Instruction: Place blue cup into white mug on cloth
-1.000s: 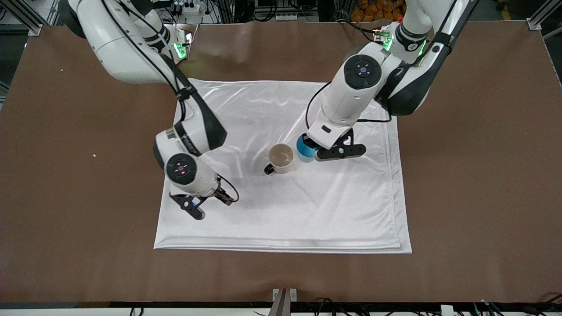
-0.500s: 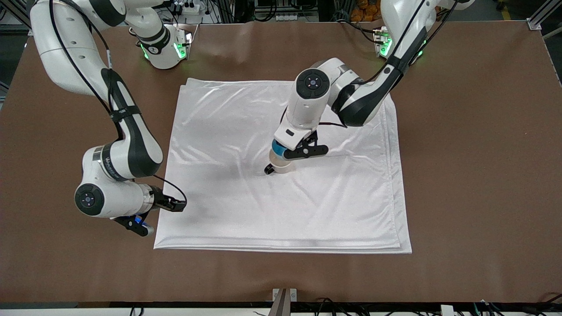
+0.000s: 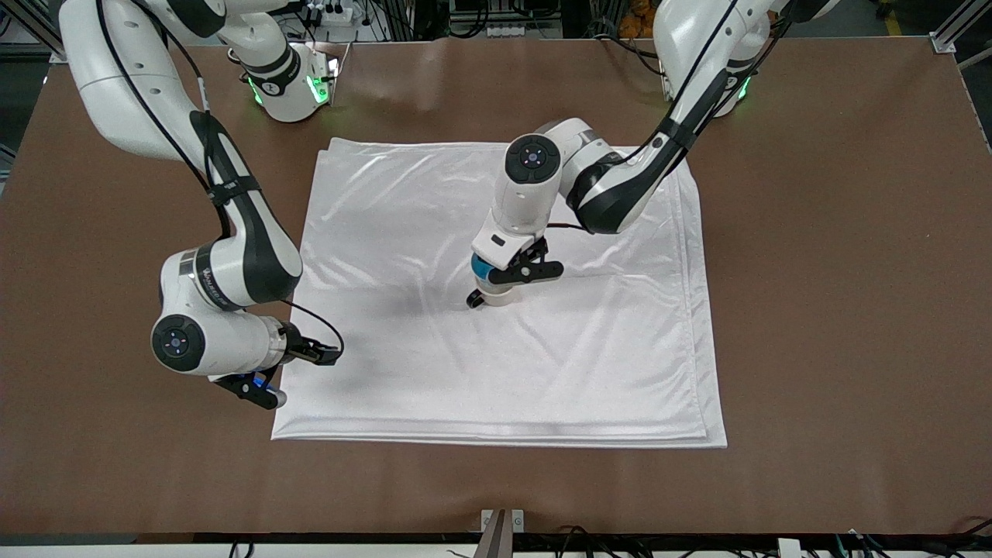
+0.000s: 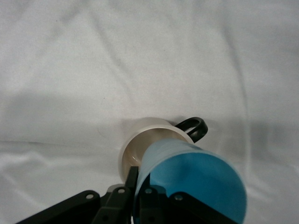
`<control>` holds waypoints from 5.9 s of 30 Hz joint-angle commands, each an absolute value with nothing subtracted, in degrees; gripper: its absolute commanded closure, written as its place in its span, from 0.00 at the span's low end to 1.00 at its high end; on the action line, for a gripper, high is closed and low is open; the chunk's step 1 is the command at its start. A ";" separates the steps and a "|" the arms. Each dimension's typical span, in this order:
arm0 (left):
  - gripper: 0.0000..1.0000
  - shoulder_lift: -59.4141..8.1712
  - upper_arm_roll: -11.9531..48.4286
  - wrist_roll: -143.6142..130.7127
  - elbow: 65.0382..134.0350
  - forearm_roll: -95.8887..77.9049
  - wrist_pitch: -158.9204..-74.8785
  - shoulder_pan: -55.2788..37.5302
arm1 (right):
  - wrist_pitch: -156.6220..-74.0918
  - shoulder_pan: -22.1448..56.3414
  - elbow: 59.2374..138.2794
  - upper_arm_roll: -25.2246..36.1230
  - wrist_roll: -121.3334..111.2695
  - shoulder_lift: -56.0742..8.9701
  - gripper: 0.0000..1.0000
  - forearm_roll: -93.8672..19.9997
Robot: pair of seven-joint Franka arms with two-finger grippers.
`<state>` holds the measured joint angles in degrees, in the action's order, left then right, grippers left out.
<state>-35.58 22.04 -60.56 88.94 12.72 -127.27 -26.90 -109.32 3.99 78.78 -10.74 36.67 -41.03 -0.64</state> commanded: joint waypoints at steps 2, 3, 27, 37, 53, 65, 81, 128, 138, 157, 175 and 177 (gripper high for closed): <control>1.00 -37.44 21.45 -63.11 87.63 15.73 -127.79 -28.21 | -116.88 3.51 91.83 -10.90 34.90 -32.44 0.00 1.84; 1.00 -37.53 21.45 -63.11 87.63 15.73 -127.79 -28.21 | -118.03 3.52 93.41 -10.90 34.72 -31.56 0.00 2.11; 0.00 -38.15 20.21 -63.19 87.54 16.61 -127.71 -28.13 | -117.95 2.46 107.23 -10.46 21.89 -17.23 0.00 1.49; 0.00 -30.95 19.78 -63.28 87.54 16.70 -123.06 -26.20 | -116.72 2.46 105.21 -9.76 18.81 -16.08 0.00 -2.09; 0.00 -17.06 19.78 -49.06 87.54 15.73 -110.49 -18.46 | -109.96 -0.34 100.19 -9.84 15.66 -13.36 0.00 -6.59; 0.00 -9.50 19.95 -28.94 87.63 10.20 -101.34 -6.96 | -103.01 -4.75 100.28 -8.53 7.47 -6.68 0.00 -5.71; 0.00 -8.00 20.04 -14.95 87.98 6.33 -99.76 5.71 | -97.74 -5.01 99.76 -5.89 2.46 -0.27 0.00 2.20; 0.00 -3.43 5.54 -11.16 87.71 1.67 -95.98 -3.34 | -92.11 -4.83 90.97 -5.10 2.20 1.41 0.00 -1.14; 0.00 -2.90 4.22 -6.86 88.33 1.67 -95.98 -2.20 | -92.55 -4.83 90.97 -5.01 2.11 1.49 0.00 -0.35; 0.00 -0.62 4.13 -7.91 90.08 1.67 -95.98 -2.02 | -93.69 -3.25 91.05 -2.37 2.11 2.11 0.00 -0.53; 0.00 -0.18 4.31 -5.71 91.23 2.37 -96.24 -1.23 | -93.69 -3.69 91.23 -2.20 0.00 2.11 0.00 -0.44; 0.00 -0.18 4.31 -5.71 91.23 2.29 -96.24 -1.14 | -93.69 -4.22 91.32 -2.20 -0.26 2.11 0.00 -0.53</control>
